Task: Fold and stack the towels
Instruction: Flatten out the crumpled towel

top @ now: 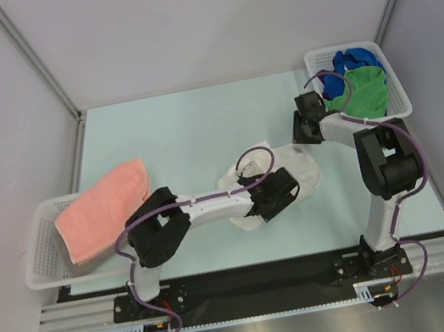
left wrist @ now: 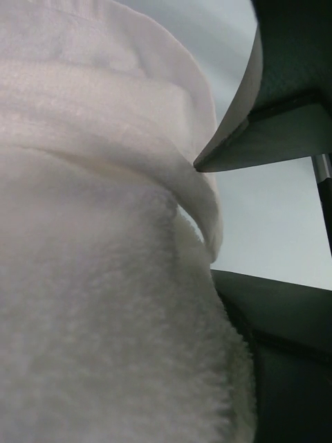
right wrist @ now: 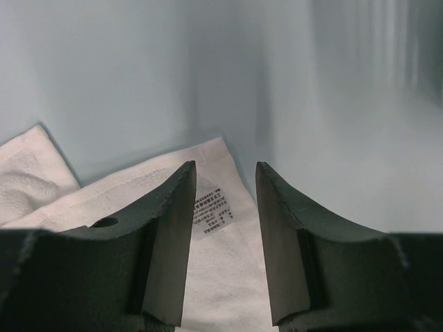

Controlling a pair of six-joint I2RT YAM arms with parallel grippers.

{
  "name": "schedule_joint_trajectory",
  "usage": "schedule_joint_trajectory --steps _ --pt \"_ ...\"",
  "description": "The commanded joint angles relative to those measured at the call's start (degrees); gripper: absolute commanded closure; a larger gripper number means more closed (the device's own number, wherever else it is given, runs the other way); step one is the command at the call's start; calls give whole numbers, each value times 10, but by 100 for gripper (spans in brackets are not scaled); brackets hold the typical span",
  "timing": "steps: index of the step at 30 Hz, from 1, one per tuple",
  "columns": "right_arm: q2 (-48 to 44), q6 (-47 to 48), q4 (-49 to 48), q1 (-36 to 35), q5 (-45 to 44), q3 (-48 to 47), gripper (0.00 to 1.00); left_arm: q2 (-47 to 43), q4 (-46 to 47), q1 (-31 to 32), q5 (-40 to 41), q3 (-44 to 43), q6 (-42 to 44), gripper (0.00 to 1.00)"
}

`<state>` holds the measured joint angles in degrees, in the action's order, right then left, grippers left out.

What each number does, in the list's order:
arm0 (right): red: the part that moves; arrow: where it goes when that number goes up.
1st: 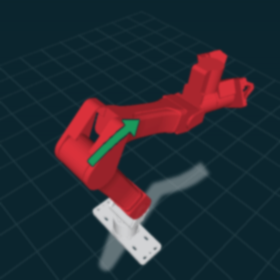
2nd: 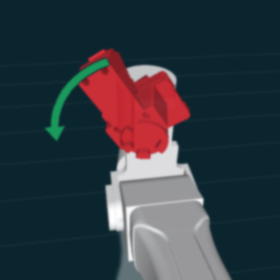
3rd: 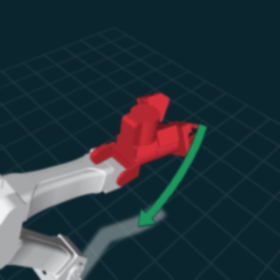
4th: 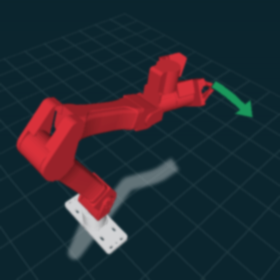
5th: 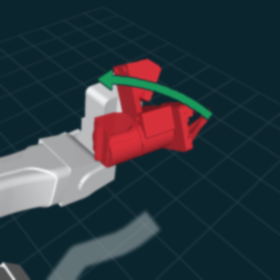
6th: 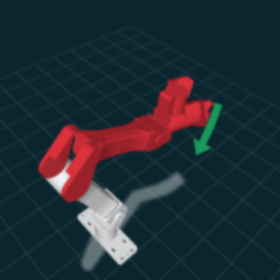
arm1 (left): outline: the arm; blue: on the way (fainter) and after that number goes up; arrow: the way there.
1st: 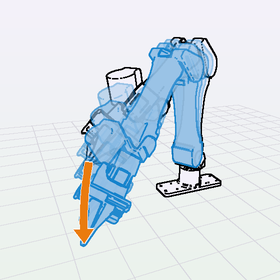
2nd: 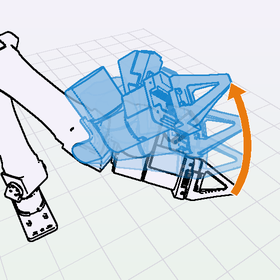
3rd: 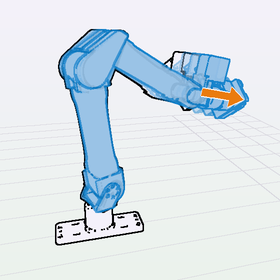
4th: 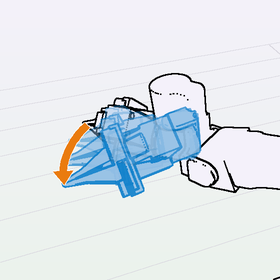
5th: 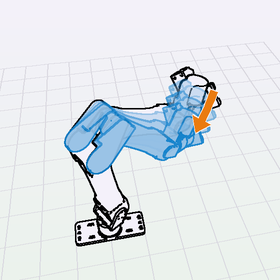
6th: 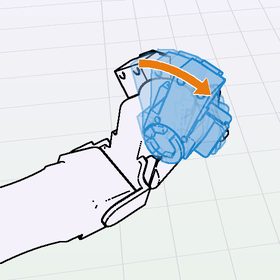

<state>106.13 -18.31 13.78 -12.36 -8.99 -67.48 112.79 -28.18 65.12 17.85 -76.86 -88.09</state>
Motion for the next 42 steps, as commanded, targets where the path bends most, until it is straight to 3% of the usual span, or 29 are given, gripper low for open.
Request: schedule_joint_trajectory --steps 1,8,12,14,17,18,21,32,42 --pt "15 6 -7 -4 4 -5 55 9 13 -7 14 -20 -9 37" --pt "36 6 -5 -13 13 -6 55 9 18 -10 21 -16 -11 46" --pt "43 7 7 -15 6 -16 57 1 19 -10 32 -14 -8 56" --pt "47 6 10 -15 10 -19 65 -2 21 -10 33 -9 -2 62" --pt "46 7 11 -17 12 -18 81 -19 22 -10 41 -4 13 78" --pt "45 6 10 -16 11 -18 85 -31 30 -10 44 0 19 87" --pt "37 -1 15 -16 18 -20 100 -56 54 -10 47 21 42 100" --pt "-141 -56 62 -3 56 -8 100 -215 56 -7 71 68 200 100" --pt "-322 -113 111 19 106 -81 100 -368 -65 -25 165 -35 389 100"
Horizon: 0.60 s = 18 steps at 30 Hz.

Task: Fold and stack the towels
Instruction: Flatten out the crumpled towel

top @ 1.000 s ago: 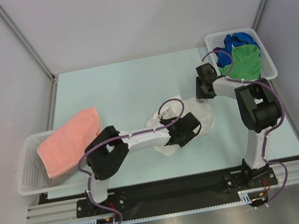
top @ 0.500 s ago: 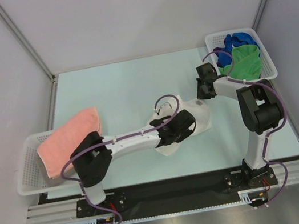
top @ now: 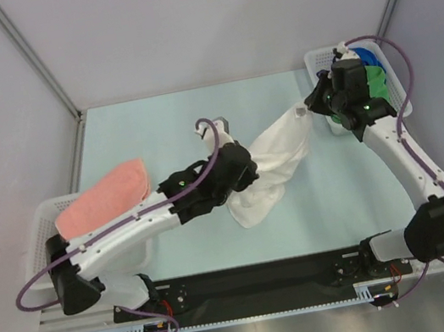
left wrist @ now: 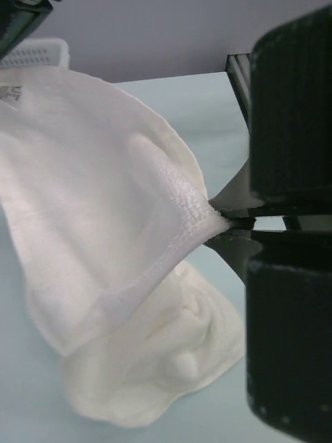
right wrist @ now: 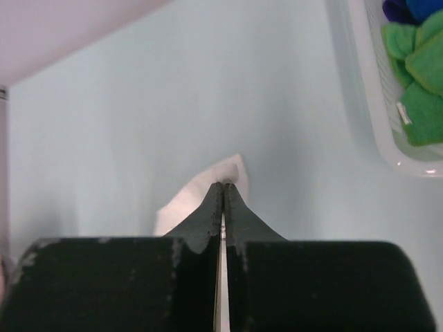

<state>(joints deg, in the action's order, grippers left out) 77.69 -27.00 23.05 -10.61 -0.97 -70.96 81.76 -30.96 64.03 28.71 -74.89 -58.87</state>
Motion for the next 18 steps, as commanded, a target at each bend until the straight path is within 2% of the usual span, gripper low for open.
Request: schedule_joint_trajectory --steps 1,5,9,12,18 --pt "-45 -28 23 2 27 -60 100 -65 -42 -19 60 -79 110 100" --pt "-90 -45 21 2 47 -104 100 -86 -76 -38 91 -141 167 100" --pt "-127 -56 26 2 62 -171 100 -103 -67 -39 88 -193 254 100" --pt "-135 -60 31 2 72 -225 100 -103 -76 -39 91 -260 299 100" --pt "-139 -57 27 -6 86 -301 100 -118 -76 -40 91 -321 358 100"
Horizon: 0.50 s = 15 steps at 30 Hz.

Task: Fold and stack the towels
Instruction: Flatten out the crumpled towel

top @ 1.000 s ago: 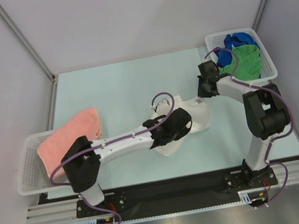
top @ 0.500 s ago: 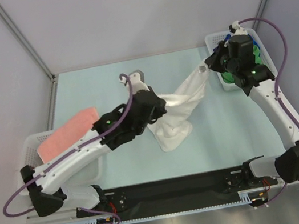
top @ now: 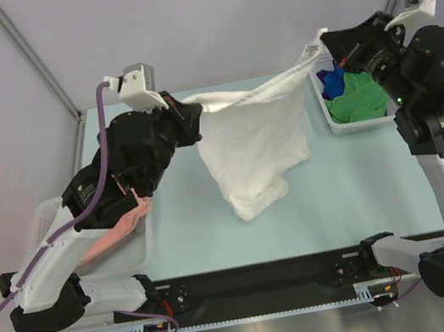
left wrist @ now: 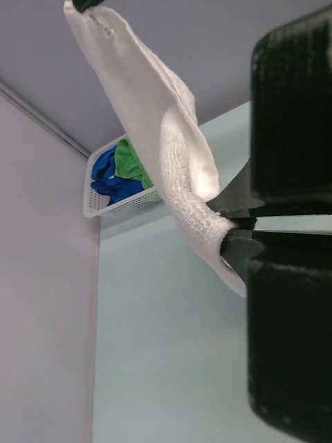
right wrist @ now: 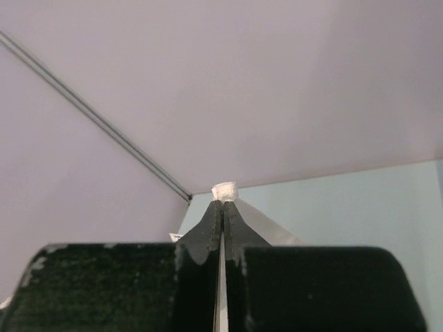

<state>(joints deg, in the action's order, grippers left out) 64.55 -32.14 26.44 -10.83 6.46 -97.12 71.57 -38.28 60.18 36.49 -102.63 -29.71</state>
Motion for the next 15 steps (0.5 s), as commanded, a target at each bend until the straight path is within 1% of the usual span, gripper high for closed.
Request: schedule_joint_trajectory --steps 1,4,9,12,15 --pt "-8 -6 -12 -5 12 -57 100 -17 -6 -1 13 -54 76 100" --pt "-1 -9 -26 -10 15 -103 100 -10 -16 -1 16 -109 107 100" --pt "40 1 -39 -36 13 -187 100 9 -15 -1 0 -201 163 100" --pt "51 6 -60 -42 13 -217 100 20 -8 -1 -7 -237 199 100" --pt "59 9 -75 -43 18 -242 100 19 14 -1 -12 -251 222 100"
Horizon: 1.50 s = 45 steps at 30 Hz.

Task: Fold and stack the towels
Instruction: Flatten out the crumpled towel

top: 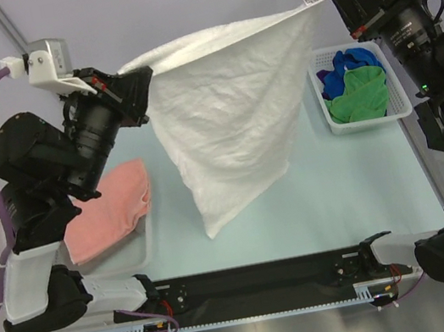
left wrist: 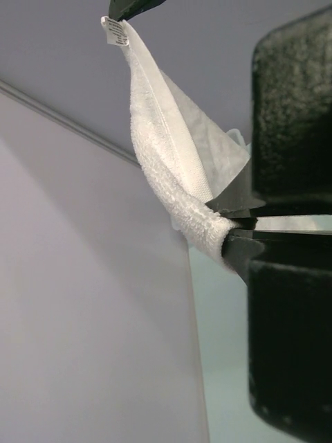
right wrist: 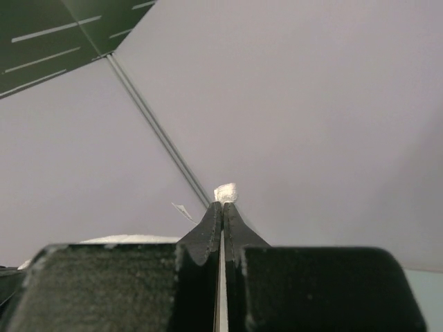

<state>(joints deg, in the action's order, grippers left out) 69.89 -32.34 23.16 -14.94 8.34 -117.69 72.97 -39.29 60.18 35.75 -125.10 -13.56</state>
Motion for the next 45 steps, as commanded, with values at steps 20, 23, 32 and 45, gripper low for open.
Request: schedule_joint_trajectory --steps 20,23,32,45 --pt "167 32 -140 -4 -2 4 100 146 92 -340 -299 20 -65 100" --pt "204 27 -172 7 3 8 100 194 126 -367 -331 22 -70 100" --pt "374 12 -288 49 39 -28 100 362 195 -430 -395 -46 -85 100" --pt "535 -10 -352 82 50 -81 100 520 306 -476 -437 -77 -112 100"
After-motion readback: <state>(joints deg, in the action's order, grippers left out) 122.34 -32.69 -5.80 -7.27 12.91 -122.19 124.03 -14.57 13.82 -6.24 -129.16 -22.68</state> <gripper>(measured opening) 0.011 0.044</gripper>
